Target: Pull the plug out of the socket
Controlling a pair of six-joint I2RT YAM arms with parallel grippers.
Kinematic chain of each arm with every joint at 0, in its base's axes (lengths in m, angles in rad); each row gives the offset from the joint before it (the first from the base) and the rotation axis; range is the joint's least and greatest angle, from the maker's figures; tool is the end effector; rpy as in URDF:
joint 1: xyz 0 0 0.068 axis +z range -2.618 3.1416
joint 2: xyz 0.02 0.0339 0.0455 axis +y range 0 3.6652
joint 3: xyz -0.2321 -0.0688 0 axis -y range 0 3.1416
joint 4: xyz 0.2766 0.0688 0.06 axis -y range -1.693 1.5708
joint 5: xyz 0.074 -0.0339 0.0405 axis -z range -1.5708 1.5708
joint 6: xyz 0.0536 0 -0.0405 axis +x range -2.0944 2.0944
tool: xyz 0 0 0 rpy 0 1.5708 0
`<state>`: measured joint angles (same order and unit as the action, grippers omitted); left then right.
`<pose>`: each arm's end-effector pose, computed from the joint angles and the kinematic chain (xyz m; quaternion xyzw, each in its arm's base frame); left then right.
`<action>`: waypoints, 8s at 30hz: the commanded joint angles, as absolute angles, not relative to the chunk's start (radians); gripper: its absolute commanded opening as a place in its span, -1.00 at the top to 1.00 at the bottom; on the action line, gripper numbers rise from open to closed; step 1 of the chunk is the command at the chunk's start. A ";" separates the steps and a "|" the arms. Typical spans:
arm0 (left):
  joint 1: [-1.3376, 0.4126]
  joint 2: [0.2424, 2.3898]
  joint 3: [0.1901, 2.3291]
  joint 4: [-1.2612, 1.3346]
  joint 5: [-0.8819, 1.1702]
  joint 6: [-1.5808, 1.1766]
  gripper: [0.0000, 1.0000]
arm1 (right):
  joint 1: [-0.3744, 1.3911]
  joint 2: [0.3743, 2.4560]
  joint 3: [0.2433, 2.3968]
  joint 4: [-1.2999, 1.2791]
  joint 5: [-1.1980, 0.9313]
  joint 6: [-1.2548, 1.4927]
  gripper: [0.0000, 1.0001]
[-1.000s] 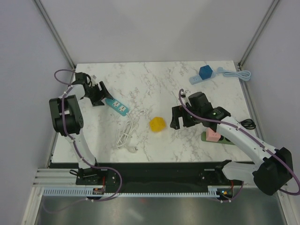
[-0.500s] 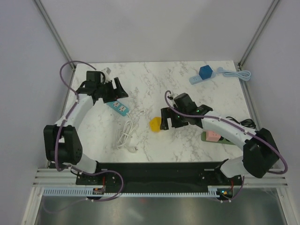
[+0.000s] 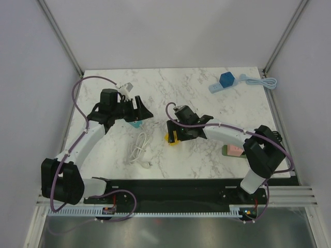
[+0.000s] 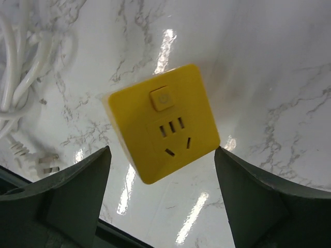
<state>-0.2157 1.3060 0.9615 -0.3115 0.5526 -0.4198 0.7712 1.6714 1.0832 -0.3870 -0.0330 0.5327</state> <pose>0.3209 -0.0991 0.2276 0.0319 0.8710 -0.3652 0.3271 0.2700 0.2649 0.1353 -0.1185 0.9485 0.1905 0.2236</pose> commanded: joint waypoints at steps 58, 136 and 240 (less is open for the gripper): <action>-0.350 1.338 0.956 -0.143 0.765 -0.411 -0.53 | 0.396 1.462 1.175 -0.695 0.310 0.534 -0.96; -0.959 1.624 1.276 -0.393 0.235 -0.422 -0.81 | 0.172 1.047 0.758 -0.636 -0.043 0.772 -0.13; -1.111 1.730 1.345 -0.304 -0.118 -0.434 0.95 | 0.330 1.083 0.535 -0.568 0.373 1.565 1.00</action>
